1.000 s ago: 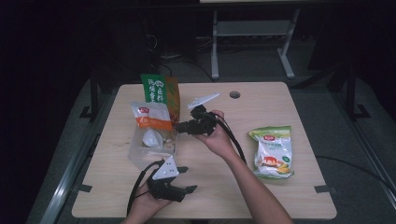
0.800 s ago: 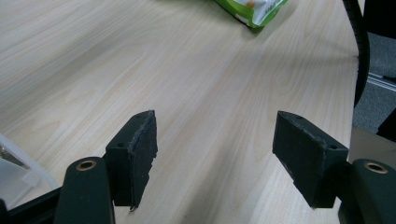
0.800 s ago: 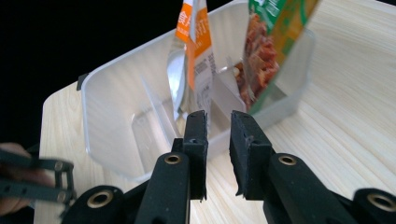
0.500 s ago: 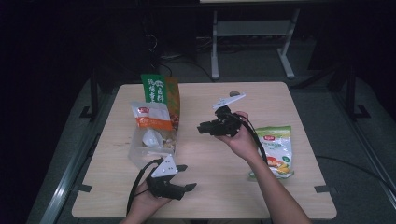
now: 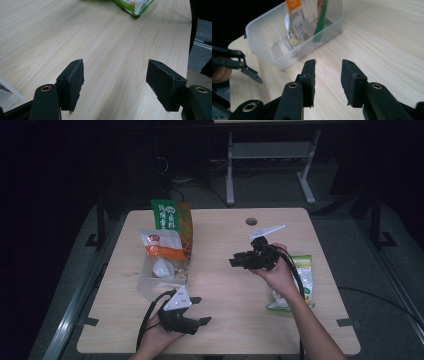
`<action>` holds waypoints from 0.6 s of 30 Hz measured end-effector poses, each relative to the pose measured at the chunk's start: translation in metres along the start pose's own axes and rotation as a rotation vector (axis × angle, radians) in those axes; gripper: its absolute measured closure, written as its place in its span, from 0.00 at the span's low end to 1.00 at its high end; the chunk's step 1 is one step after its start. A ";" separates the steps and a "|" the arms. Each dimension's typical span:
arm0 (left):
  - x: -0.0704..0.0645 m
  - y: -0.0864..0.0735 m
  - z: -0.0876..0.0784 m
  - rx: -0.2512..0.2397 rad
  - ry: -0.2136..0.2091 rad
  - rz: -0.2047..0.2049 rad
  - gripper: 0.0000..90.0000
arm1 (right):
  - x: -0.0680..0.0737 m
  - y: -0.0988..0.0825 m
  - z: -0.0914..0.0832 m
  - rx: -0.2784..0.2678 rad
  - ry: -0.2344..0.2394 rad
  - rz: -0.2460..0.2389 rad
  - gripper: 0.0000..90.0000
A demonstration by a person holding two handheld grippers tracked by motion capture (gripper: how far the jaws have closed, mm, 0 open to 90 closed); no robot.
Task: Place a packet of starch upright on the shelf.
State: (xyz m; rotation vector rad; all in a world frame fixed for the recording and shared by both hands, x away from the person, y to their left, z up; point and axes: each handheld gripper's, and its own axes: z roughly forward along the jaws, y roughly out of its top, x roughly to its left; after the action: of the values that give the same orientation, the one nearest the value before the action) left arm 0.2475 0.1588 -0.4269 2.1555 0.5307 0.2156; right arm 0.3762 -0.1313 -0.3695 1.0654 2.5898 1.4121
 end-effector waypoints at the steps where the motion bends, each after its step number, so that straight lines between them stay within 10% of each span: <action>1: 0.000 0.000 0.000 0.005 -0.001 0.000 0.34 | -0.002 -0.003 -0.003 -0.006 -0.004 -0.007 0.69; 18: -0.005 0.005 0.005 -0.011 -0.026 -0.017 0.34 | -0.022 -0.053 -0.067 -0.018 -0.077 0.063 0.57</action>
State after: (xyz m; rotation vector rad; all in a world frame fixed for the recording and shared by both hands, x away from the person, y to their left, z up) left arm 0.2462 0.1502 -0.4258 2.1392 0.5313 0.1801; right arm 0.3420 -0.2130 -0.3758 1.1838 2.5076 1.3750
